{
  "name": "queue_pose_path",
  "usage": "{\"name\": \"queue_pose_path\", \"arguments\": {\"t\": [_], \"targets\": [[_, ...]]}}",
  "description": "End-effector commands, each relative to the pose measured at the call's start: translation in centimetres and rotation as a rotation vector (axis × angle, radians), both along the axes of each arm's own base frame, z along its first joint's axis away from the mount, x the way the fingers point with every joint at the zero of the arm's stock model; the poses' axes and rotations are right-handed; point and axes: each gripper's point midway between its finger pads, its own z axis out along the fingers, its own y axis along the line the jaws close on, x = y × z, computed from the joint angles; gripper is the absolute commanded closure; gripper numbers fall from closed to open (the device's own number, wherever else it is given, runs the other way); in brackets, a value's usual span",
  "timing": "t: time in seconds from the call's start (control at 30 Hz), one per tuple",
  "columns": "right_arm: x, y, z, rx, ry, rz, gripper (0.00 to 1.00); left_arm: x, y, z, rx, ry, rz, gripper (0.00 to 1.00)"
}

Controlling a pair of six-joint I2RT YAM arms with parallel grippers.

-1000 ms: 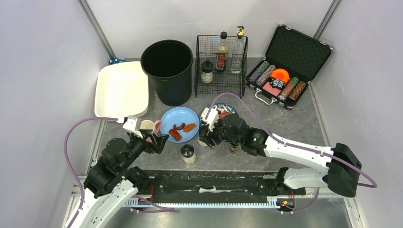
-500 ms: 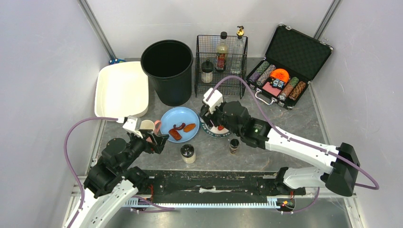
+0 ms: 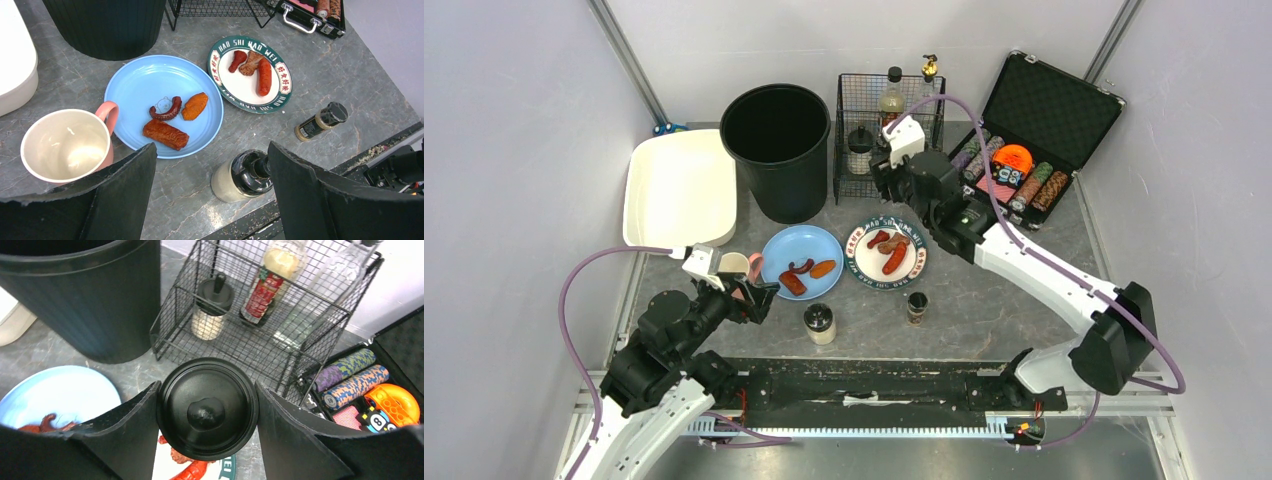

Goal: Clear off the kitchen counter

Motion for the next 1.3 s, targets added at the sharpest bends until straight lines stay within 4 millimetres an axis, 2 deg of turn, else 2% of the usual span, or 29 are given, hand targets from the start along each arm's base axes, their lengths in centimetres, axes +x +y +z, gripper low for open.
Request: {"name": "queue_pose_path", "arguments": {"t": [0.0, 0.3, 0.63, 0.8, 1.27], "targets": [[2.9, -0.9, 5.6, 0.138, -0.119, -0.088, 1.0, 0.2, -0.3, 0.3, 0.024, -0.032, -0.024, 0.13], [7.2, -2.2, 7.7, 0.171, -0.169, -0.176, 1.0, 0.2, -0.2, 0.4, 0.025, -0.032, -0.021, 0.13], [12.0, -1.7, 8.1, 0.147, -0.201, -0.215, 1.0, 0.4, -0.2, 0.2, 0.03, -0.028, -0.016, 0.13], [14.0, -1.5, 7.7, 0.151, -0.207, -0.233, 1.0, 0.4, -0.2, 0.2, 0.032, -0.028, -0.015, 0.13], [18.1, -1.8, 5.8, 0.178, -0.222, -0.296, 1.0, 0.4, 0.0, 0.2, 0.032, -0.028, -0.006, 0.13]]}}
